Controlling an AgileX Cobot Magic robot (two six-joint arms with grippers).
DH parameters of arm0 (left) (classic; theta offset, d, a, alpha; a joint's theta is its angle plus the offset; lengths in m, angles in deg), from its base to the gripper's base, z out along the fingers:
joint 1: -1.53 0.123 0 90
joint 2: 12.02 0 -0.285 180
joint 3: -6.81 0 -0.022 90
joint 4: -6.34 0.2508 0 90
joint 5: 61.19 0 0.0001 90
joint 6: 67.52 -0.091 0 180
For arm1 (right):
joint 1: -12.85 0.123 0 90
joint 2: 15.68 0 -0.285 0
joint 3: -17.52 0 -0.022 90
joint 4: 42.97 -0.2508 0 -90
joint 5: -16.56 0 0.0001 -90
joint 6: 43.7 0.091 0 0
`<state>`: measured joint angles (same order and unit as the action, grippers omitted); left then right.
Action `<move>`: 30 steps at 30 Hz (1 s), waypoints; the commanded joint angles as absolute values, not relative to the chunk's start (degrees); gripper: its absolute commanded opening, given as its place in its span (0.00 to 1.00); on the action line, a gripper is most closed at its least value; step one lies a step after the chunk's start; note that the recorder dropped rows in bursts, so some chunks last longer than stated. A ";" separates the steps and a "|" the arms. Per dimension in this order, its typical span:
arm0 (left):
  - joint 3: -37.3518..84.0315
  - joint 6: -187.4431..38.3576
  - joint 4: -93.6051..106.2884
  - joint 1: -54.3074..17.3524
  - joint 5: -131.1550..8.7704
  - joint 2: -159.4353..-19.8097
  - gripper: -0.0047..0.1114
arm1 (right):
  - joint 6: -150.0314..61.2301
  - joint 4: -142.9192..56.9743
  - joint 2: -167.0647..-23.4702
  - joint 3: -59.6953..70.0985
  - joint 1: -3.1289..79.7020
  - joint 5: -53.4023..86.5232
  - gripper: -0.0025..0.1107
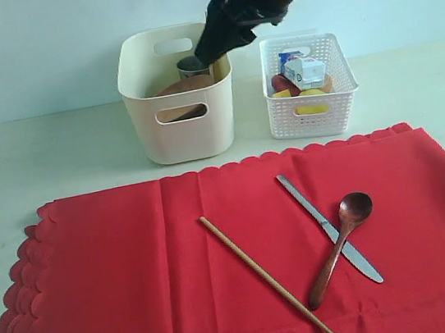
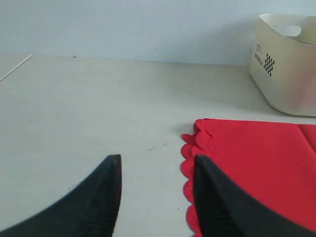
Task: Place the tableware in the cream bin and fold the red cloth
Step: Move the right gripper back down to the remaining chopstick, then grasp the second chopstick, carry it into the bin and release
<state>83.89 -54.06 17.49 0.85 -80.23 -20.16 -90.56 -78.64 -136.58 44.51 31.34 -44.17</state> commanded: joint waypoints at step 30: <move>84.03 -53.77 17.53 1.00 -79.90 -19.81 0.43 | -59.63 -49.11 -146.92 16.71 51.54 -30.64 0.25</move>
